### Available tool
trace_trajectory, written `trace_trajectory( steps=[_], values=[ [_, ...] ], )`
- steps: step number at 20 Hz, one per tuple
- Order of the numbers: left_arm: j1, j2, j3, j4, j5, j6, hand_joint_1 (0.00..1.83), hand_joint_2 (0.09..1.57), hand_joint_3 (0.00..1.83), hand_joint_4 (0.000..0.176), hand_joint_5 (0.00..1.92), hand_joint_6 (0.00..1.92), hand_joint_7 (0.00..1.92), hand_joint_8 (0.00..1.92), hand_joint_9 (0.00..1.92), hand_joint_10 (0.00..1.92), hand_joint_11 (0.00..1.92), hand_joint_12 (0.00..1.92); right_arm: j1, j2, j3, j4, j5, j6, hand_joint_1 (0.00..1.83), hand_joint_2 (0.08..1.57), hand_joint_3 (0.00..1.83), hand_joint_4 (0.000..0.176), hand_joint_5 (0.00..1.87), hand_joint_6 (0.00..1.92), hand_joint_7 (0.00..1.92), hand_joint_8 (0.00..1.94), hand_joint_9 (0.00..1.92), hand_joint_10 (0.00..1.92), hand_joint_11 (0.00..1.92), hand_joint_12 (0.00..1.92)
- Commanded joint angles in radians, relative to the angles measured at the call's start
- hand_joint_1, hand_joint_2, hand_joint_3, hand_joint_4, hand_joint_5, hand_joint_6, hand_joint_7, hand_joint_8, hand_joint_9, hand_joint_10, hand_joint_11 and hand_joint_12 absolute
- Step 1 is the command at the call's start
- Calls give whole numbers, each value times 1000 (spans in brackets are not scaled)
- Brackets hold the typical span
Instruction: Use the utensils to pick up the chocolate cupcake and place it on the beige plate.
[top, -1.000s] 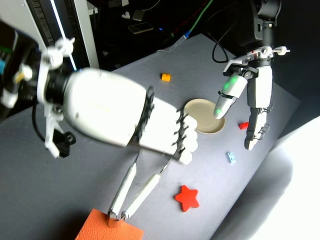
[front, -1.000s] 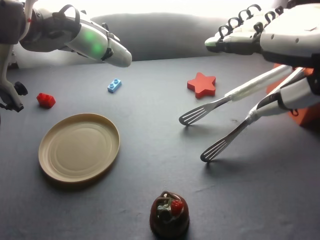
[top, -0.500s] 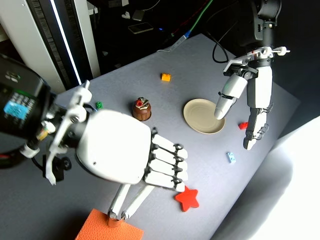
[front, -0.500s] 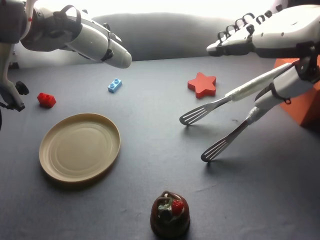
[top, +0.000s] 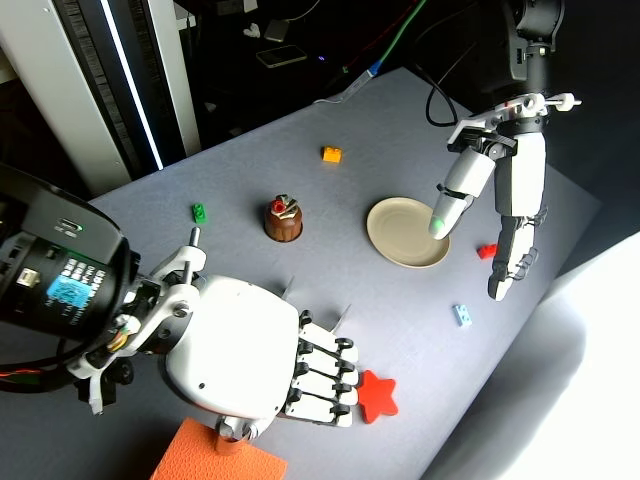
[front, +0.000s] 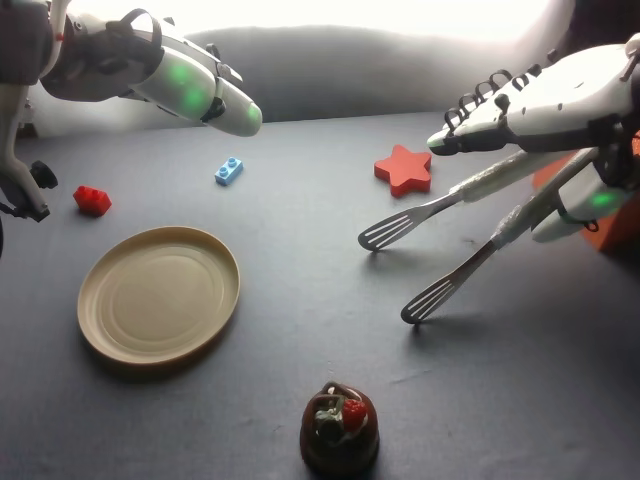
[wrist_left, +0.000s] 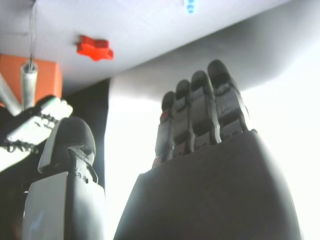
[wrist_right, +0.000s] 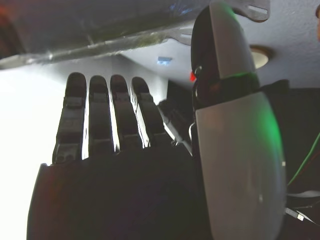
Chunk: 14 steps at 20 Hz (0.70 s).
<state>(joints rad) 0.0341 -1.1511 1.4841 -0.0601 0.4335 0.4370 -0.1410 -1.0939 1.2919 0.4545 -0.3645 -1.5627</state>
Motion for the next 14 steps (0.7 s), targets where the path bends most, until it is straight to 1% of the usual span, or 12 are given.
trace_trajectory(
  steps=[1,3,5,6,7,8,9,10,12,13,14],
  values=[
    [-15,5,5,-4,-86,-4,455,1188,1,0,153,1,148,1,144,1,0,326,3,-2,14,-29,73,19,1019,1028,0,0,43,0,19,0,2,0,0,119],
    [-15,5,5,-4,-86,-4,451,1191,2,0,145,0,141,0,131,0,0,322,1,-28,41,-87,63,76,1023,1019,0,0,44,0,2,0,0,0,0,95],
    [-15,5,5,-4,-86,-3,401,1199,5,0,136,0,137,0,128,1,0,325,-4,-48,67,-93,61,87,1009,1026,2,0,34,0,0,0,0,0,0,90],
    [-15,5,5,-4,-86,-3,410,1202,4,0,129,1,135,0,128,1,0,293,-8,-58,77,-95,62,87,1009,1030,2,0,32,0,0,0,0,0,0,72],
    [-15,5,5,-4,-86,-3,410,1200,2,0,127,1,132,0,131,1,0,286,-11,-66,84,-97,62,87,1034,1016,0,0,48,0,0,0,0,0,0,131],
    [-15,5,5,-4,-86,-3,453,1179,0,0,151,5,154,5,150,5,0,311,-14,-73,89,-106,61,96,1041,1002,0,0,52,0,8,1,4,1,0,158],
    [-15,5,5,-4,-86,-3,453,1179,0,0,151,5,154,5,150,5,0,311,-14,-78,90,-137,60,121,1041,1002,0,0,52,0,8,1,4,1,0,158],
    [-15,5,5,-4,-86,-3,444,1182,0,0,152,3,158,3,149,3,0,336,-16,-82,92,-144,58,129,1041,996,0,0,47,0,4,1,0,0,0,139],
    [-16,5,5,-4,-85,-3,430,1185,0,0,135,2,141,2,127,1,0,288,-19,-93,97,-155,46,150,1028,1006,1,0,43,1,1,0,0,0,0,114],
    [-16,5,5,-4,-84,-3,460,1180,0,0,150,4,153,4,140,4,0,302,-19,-99,101,-190,42,187,1022,1012,4,0,28,0,0,0,0,0,0,107],
    [-16,5,5,-4,-84,-3,436,1189,2,0,134,1,137,1,128,1,0,264,-19,-102,105,-196,41,193,1018,1015,4,0,27,0,0,0,0,0,0,119]
  ],
)
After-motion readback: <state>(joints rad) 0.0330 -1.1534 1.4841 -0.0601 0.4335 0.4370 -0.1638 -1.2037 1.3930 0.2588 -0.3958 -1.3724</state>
